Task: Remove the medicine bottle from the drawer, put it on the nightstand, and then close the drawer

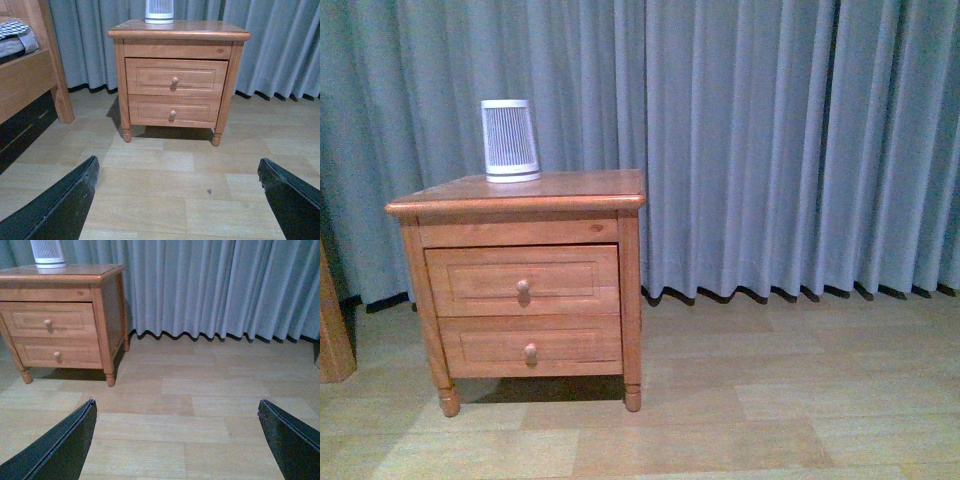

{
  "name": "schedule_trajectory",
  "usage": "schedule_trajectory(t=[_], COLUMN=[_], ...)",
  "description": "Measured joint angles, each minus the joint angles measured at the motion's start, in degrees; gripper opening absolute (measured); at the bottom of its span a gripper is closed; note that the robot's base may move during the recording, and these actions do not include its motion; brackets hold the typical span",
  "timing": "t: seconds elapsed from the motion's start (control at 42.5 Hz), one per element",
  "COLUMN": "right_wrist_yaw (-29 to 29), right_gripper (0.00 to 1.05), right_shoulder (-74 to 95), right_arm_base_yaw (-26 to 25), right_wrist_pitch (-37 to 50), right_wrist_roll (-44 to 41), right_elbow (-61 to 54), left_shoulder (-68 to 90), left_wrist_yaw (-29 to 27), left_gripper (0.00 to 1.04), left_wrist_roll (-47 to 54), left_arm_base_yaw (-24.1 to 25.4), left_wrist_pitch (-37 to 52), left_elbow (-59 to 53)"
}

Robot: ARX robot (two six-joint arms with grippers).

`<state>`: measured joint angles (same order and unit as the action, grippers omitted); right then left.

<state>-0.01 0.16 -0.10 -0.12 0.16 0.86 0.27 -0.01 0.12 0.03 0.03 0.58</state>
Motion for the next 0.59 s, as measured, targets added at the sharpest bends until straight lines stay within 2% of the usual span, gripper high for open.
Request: schedule_trajectory(t=[0.589], right_wrist_yaw=[0.02], right_gripper=[0.98], right_shoulder=[0.00], right_arm_base_yaw=[0.00], right_wrist_pitch=[0.00], right_wrist_roll=[-0.02], right_elbow=[0.00], left_shoulder=[0.00], left_wrist_yaw=[0.00], left_gripper=[0.98], left_wrist_roll=[0.00], left_arm_base_yaw=[0.00], left_wrist_pitch=[0.00], left_elbow=[0.00])
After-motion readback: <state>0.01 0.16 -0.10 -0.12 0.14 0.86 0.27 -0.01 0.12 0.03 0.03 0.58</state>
